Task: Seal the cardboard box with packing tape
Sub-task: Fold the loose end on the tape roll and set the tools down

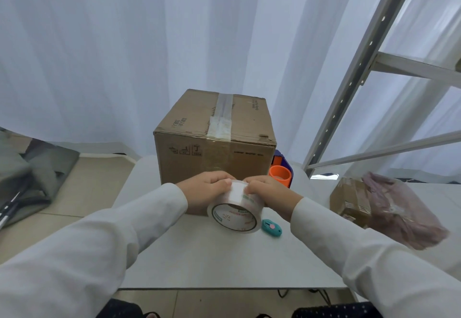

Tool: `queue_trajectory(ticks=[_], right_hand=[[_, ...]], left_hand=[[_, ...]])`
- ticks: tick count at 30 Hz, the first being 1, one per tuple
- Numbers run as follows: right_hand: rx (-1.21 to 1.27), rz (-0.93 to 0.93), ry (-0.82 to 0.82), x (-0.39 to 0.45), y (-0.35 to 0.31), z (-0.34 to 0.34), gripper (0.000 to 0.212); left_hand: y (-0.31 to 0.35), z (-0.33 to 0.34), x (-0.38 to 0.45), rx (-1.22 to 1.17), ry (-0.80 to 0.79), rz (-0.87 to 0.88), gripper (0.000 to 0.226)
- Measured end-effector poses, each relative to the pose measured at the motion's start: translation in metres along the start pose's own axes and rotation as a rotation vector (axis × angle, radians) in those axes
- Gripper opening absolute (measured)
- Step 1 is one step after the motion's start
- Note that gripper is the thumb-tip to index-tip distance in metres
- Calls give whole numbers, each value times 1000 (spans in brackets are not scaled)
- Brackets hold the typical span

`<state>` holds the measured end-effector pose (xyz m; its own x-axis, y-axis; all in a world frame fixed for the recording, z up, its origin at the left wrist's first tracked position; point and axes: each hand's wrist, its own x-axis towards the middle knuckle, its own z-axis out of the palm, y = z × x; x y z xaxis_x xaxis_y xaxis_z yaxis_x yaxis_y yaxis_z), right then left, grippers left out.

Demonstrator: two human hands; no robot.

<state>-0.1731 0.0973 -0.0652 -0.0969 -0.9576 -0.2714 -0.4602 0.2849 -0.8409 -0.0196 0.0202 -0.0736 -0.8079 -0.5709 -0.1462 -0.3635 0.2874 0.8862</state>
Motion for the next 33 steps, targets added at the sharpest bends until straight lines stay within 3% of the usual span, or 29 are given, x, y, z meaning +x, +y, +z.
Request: queue_trajectory(ticks=[5,10,13,17,24,29,33], right_hand=[[-49,-9,-2,0,0,0,31],[-81,-25,35,-4,0,-1,24],[-118,-23,38,-5,2,-1,33],[-139,-4,35,-6,5,-1,29],[-23,40,115,-10,-9,-1,27],[176,134,263,-5,-5,-11,16],[323,142,294,-1,1,-12,24]], left_hand=[[0,0,1,-4,65,17,20],[4,-1,-1,267,324,5,18],[7,4,-2,377,251,-50,22],[9,9,-1,389,184,-31,22],[13,6,4,24,220,-94,20],[23,9,3,-254,259,-135,27],[30,11,1,-349,299,-104,30]])
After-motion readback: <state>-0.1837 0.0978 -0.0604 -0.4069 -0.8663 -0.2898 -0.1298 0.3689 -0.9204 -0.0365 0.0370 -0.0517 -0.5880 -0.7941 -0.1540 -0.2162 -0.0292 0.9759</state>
